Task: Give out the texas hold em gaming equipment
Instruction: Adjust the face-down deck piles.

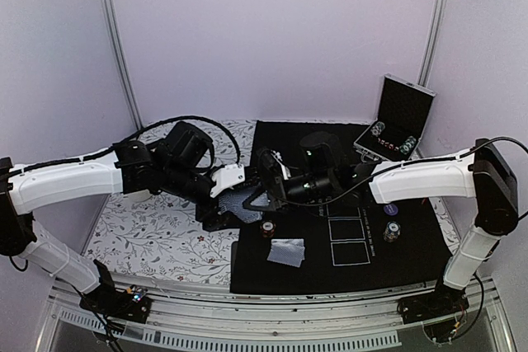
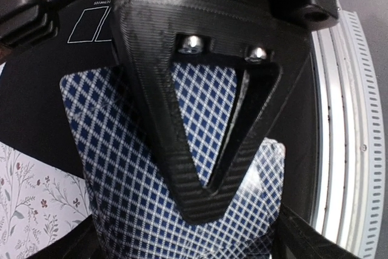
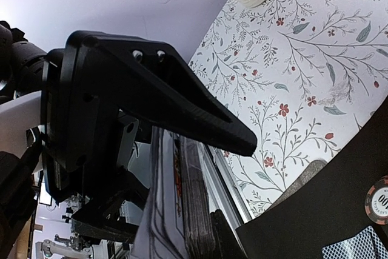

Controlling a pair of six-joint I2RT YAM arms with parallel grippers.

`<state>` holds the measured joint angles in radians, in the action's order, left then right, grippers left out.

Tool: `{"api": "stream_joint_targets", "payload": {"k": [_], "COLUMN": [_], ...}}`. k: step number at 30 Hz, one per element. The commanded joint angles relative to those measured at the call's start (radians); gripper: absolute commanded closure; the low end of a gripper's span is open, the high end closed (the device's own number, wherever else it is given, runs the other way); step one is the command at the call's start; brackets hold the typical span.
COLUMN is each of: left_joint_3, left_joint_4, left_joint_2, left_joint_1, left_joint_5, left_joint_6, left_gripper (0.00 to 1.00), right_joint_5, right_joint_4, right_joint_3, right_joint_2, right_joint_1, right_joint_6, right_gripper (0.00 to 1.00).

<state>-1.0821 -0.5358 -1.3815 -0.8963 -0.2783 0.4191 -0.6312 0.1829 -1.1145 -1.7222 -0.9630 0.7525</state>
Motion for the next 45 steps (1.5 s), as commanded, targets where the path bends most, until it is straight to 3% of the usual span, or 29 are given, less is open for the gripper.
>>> {"api": "stream_joint_targets", "payload": {"k": [1,12,18,21,26,37,45], "left_joint_3": [0.001,0.014,0.014,0.017,0.026,0.079,0.082], "left_joint_4": [0.031,0.033,0.032,0.032,0.035,0.140,0.142], "left_joint_2": [-0.009,-0.013,-0.010,-0.014,-0.010,0.092,0.086], "left_joint_1": [-0.007,-0.011,-0.014,-0.016,-0.016,-0.017,-0.017], "left_joint_5": [-0.021,0.005,0.020,0.022,0.024,-0.032,0.007], "left_joint_6": [0.015,0.029,0.034,0.035,0.039,0.073,0.079], "left_gripper": [0.15,0.22,0.38,0.37,0.24,0.33,0.31], "right_joint_5": [-0.007,-0.006,-0.003,-0.008,-0.003,0.001,0.011], "right_joint_4": [0.065,0.076,0.083,0.097,0.114,0.254,0.254], "right_joint_3": [0.011,0.013,0.024,0.027,0.039,0.143,0.160], "right_joint_2": [0.036,0.041,0.050,0.051,0.067,0.107,0.123], "right_joint_1": [-0.024,-0.024,-0.024,-0.024,-0.024,-0.024,-0.024], "right_joint_6": [0.022,0.031,0.035,0.043,0.055,0.153,0.160], "right_gripper": [0.98,0.98,0.98,0.98,0.98,0.98,0.98]}}
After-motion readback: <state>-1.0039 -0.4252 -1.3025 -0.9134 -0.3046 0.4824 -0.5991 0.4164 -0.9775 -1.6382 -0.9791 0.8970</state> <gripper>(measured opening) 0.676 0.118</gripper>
